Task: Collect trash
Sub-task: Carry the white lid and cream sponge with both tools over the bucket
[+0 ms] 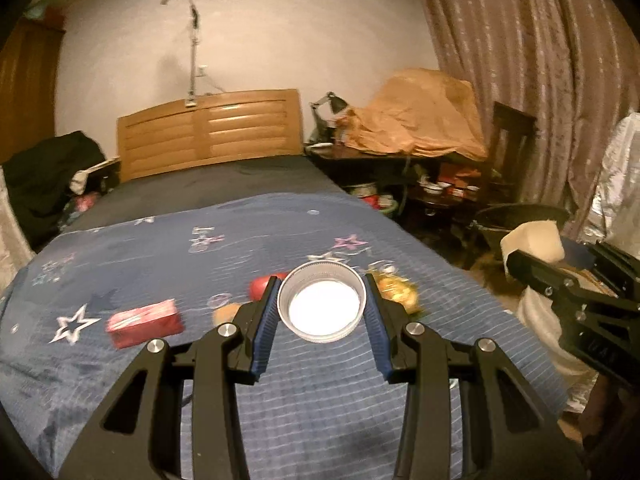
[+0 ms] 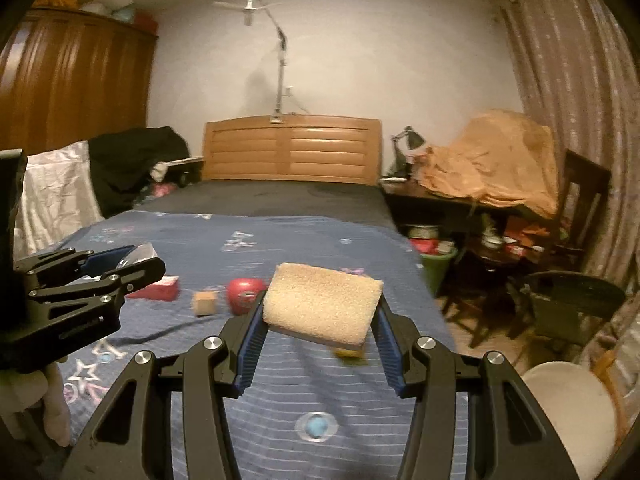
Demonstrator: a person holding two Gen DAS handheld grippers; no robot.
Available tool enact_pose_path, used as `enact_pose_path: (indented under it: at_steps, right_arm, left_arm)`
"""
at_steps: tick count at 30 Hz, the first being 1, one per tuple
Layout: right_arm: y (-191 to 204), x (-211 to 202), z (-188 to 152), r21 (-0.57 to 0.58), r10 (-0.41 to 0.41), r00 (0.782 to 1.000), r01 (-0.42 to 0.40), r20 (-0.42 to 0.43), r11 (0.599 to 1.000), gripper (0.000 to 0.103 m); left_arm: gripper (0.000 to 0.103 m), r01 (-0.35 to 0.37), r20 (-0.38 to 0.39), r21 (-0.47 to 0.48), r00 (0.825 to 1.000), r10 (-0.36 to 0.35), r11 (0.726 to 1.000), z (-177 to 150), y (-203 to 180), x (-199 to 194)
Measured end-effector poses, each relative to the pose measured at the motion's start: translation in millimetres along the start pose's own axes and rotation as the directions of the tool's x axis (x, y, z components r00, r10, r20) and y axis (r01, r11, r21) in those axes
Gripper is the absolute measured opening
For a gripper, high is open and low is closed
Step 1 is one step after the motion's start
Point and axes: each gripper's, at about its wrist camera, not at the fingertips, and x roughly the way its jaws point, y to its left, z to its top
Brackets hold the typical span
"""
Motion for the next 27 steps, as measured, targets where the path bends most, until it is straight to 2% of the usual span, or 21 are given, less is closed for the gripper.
enact_pose_path:
  at_steps: [7,13,21,27]
  right_arm:
    - [-87.6,-12.0,2.9,0.017,-0.111,0.993,0.112,-0.037,0.994,0.052]
    - [-174.3,-29.7,-1.5,0.055,-0.198,0.976,0.203,-0.088,0.978,0.052]
    - [-285.2,-44.1,-31.7,0.107,-0.249,0.944,0.276,-0.216,0.955,0.052]
    - [-359.2,-28.5,-54.5,0.134,-0.219,0.909,0.282,-0.355,0.95,0.052]
  left_arm:
    - [0.039,0.113,-0.021,0.048,0.993,-0.112,0.992,21.8,-63.4,30.2]
    - [0.039,0.233,-0.061,0.103,0.972,-0.228,0.967,32.0,-134.8,51.3]
    - [0.039,0.371,-0.15,0.167,0.925,-0.348,0.913,31.9,-225.1,78.8]
    - [0.039,0.46,-0.258,0.182,0.875,-0.409,0.869,30.7,-280.1,107.0]
